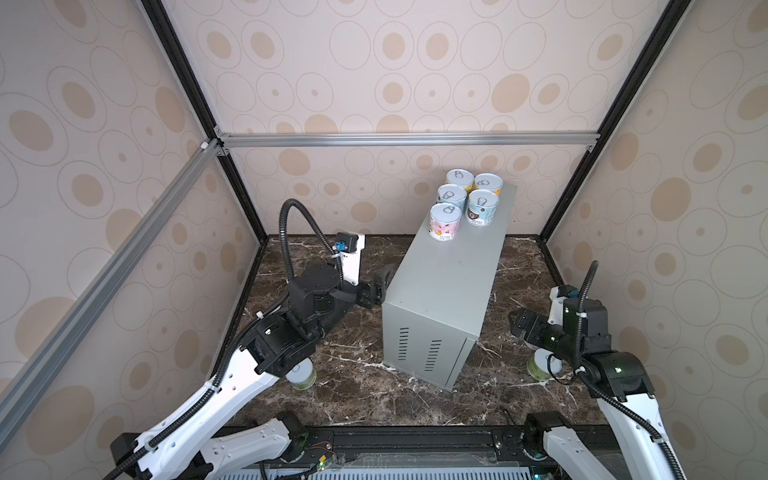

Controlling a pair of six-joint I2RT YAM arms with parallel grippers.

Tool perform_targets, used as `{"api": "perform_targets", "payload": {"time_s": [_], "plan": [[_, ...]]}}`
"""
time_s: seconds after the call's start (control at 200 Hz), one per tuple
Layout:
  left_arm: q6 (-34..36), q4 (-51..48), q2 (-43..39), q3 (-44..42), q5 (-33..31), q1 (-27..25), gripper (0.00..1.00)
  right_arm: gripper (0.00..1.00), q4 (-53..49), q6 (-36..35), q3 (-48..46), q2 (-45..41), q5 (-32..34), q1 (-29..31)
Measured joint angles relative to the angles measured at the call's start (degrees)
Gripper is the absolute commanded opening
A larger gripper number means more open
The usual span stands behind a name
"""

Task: Place and organize the canned foods onto the counter
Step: 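Open the left gripper and draw it back down beside the cabinet, then lower the right gripper onto the pink-labelled floor can nearest it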

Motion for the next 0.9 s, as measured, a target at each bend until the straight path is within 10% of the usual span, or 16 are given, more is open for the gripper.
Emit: {"api": "perform_targets", "payload": {"time_s": [0.9], "plan": [[-4.9, 0.0, -7.5, -24.6, 10.2, 19.6, 0.99, 0.99, 7.2, -0.4, -7.3, 11.5, 7.3, -9.5]]}}
